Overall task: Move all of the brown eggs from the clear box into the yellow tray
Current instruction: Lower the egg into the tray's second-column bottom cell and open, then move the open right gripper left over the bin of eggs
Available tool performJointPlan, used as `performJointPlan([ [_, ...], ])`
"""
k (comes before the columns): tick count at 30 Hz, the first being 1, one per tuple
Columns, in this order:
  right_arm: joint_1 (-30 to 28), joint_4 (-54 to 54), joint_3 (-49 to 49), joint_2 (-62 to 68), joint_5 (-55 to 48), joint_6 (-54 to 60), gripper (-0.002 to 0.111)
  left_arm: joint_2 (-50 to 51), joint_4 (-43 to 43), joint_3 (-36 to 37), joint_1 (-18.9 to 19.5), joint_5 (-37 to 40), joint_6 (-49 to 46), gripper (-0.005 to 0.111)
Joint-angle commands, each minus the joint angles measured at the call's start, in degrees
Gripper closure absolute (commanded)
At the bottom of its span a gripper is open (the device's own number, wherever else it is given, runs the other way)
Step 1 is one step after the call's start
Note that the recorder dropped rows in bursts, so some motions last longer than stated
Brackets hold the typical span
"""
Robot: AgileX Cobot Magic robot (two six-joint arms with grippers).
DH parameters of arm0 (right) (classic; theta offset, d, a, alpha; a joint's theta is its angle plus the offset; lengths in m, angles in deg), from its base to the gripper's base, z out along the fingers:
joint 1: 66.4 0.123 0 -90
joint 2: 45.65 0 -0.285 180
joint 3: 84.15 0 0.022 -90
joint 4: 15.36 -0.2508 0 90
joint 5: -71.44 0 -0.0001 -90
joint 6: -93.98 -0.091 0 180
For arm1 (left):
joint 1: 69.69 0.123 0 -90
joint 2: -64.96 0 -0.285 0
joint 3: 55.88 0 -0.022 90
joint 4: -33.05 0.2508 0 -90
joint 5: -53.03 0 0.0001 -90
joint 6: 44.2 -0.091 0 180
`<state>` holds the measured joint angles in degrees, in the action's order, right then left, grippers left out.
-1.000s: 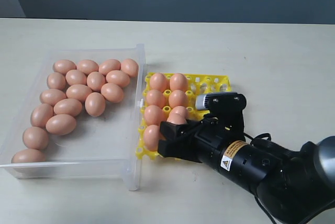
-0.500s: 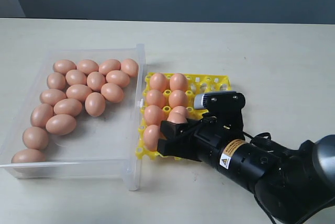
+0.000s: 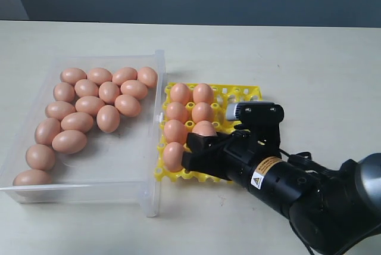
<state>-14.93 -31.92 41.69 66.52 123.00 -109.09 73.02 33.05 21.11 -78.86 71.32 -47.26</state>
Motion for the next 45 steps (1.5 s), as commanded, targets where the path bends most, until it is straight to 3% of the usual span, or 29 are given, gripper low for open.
performJointPlan([
  [1, -0.2, 1.5, 0.2, 0.2, 0.8, 0.1, 0.080, -0.3, 0.0, 0.2, -0.1, -0.6, 0.0, 0.106],
  [8, -0.2, 3.4, 0.2, 0.2, 0.8, 0.1, 0.079, -0.3, 0.0, 0.2, -0.1, -0.6, 0.0, 0.106],
  [15, -0.1, 3.4, 0.2, 0.2, 0.3, 0.1, 0.051, -0.3, 0.0, 0.2, -0.1, -0.6, 0.0, 0.106],
  [31, -0.1, 2.5, 0.2, -4.4, 0.8, 1.9, 0.050, -0.3, 0.0, 0.2, -0.1, -0.6, 0.0, 0.106],
  [40, -0.1, 2.9, 2.5, -23.6, -18.6, 13.7, 0.051, -0.3, 0.0, 0.2, -0.1, -0.6, 0.0, 0.106],
  [41, -0.1, 2.9, 7.6, -24.3, -28.9, 18.1, 0.053, -0.3, 0.0, 0.2, -0.1, -0.6, 0.0, 0.106],
  [45, -0.1, 3.6, 21.3, -20.9, -47.2, 25.9, 0.055, -0.3, 0.0, 0.2, -0.1, -0.6, 0.0, 0.106],
])
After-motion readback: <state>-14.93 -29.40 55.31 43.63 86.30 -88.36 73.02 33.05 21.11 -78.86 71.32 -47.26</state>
